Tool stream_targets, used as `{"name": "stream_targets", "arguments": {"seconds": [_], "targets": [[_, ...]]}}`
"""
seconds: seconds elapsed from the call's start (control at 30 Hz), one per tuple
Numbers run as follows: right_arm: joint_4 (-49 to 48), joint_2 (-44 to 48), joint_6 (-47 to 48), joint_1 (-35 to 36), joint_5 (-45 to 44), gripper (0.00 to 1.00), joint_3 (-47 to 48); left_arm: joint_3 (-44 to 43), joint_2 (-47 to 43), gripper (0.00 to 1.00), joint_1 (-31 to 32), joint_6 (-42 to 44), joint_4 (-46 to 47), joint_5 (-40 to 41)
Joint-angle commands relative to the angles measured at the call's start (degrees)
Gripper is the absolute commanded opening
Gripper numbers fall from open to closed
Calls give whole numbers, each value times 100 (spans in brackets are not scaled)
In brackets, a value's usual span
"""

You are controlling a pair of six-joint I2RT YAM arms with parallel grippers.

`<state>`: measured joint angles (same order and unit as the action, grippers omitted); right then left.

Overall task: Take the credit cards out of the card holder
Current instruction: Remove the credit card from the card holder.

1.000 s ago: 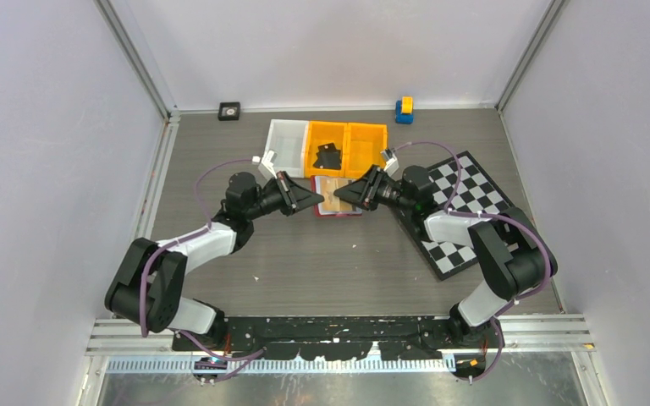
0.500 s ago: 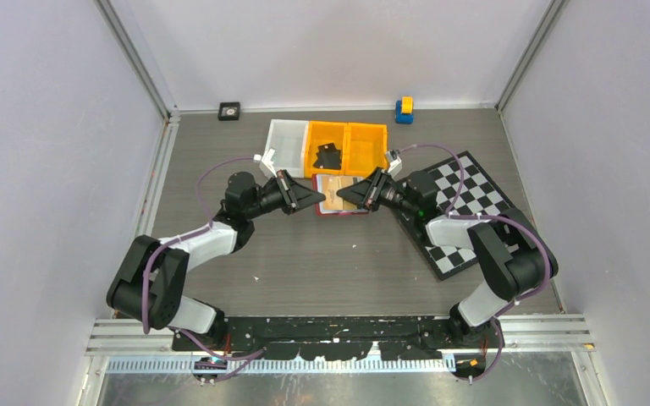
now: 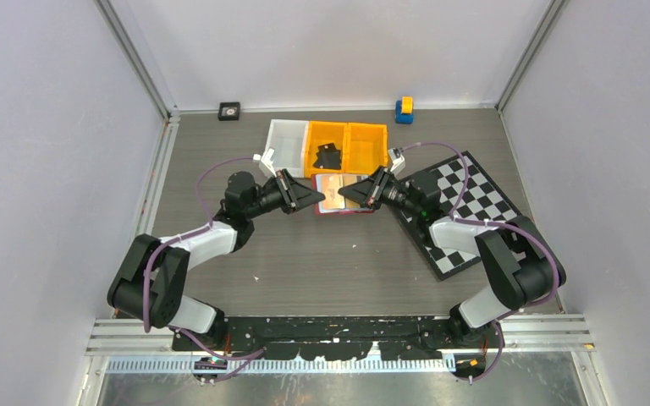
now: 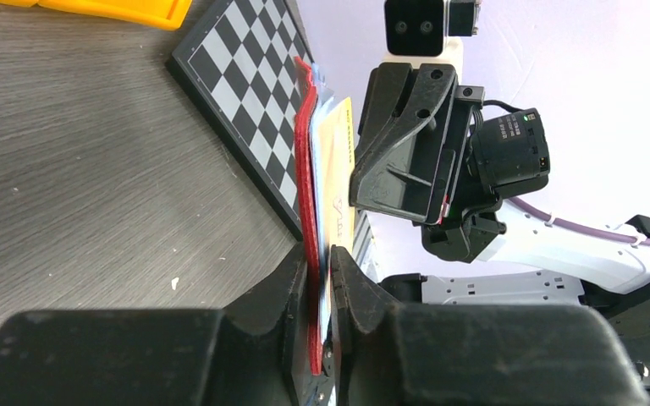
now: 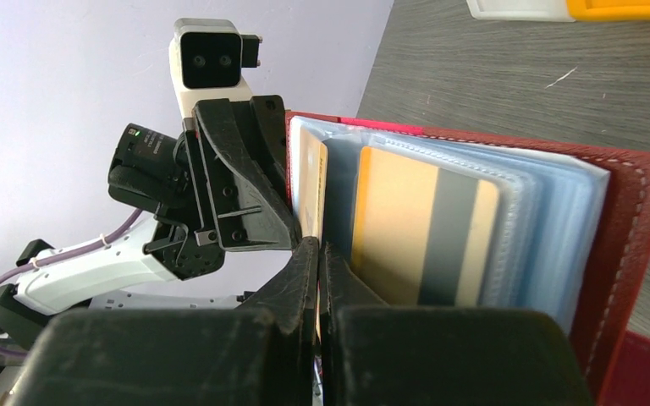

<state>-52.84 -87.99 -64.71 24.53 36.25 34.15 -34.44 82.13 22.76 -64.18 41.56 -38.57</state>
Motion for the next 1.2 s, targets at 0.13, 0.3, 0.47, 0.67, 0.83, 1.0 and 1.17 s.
{"name": "stream_targets", "arguments": {"seconds": [0.13,0.3,0.47,0.67,0.83,1.0,1.17], "targets": [[-92,244,147,44,-70,0,35,-32,-37,6,19,36,440,-19],[68,286,188,-21,-179,0,4,59,-238,0,-13,53,478,53],[210,273,189,-126,-270,0,-27,160,-421,0,-72,63,512,129],[336,300,267,-192,-326,1,-40,236,-610,0,-114,89,473,200],[540,364,359,-229,-416,1,-36,259,-663,0,-148,98,400,231],[748,425,419,-253,-523,1,-33,264,-806,0,-184,283,-22,394],[933,494,496,-279,-605,0,-40,239,-929,0,-193,435,-331,544]]}}
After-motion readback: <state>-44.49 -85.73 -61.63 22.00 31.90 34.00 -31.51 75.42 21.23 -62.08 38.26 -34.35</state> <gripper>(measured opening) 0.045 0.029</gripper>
